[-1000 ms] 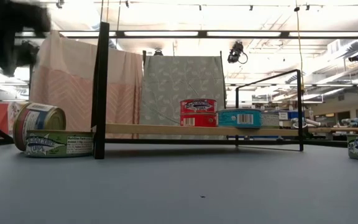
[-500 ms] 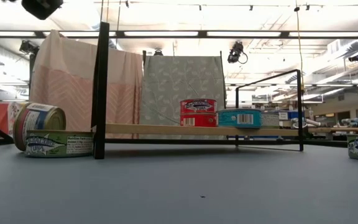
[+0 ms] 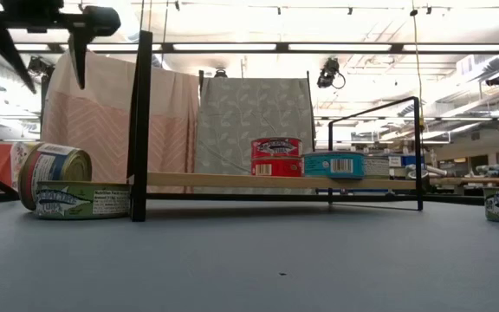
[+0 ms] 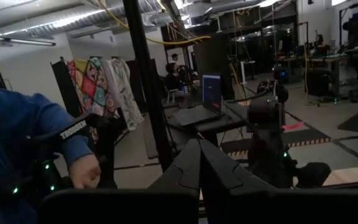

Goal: Stack canned seafood by type on shelf
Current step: Put the blue/pink tuna can on the shelf

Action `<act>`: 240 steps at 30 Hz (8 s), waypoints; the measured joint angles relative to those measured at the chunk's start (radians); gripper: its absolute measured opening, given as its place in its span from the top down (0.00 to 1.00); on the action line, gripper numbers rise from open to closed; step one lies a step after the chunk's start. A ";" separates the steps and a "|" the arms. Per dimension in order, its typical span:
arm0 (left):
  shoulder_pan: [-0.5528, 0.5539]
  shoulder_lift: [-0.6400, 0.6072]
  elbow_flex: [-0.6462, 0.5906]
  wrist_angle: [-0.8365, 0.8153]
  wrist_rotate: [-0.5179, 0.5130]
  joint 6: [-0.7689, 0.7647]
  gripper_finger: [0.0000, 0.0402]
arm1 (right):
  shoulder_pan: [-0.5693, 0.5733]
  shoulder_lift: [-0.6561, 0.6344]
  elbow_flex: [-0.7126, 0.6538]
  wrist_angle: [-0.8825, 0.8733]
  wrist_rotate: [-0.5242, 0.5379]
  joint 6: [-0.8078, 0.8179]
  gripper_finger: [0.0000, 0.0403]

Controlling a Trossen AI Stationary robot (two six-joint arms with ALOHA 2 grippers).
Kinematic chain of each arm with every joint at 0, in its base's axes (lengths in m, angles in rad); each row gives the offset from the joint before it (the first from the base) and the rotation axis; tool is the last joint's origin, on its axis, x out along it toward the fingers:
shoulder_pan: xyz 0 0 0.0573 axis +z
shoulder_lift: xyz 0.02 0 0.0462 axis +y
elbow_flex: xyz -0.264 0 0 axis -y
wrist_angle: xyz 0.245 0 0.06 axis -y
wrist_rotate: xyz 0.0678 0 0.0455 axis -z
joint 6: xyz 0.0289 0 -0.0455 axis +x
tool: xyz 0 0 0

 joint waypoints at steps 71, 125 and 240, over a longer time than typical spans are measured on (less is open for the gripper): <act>0.000 0.363 -0.110 0.275 0.155 0.362 0.26 | -0.005 0.004 0.000 0.039 -0.056 -0.147 0.97; 0.046 0.362 0.060 0.222 0.238 -0.309 0.61 | 0.045 0.006 0.000 0.092 -0.042 -0.182 0.97; 0.004 -0.069 -0.588 1.094 0.290 -1.234 1.00 | 0.080 0.008 0.000 0.181 -0.019 -0.341 0.97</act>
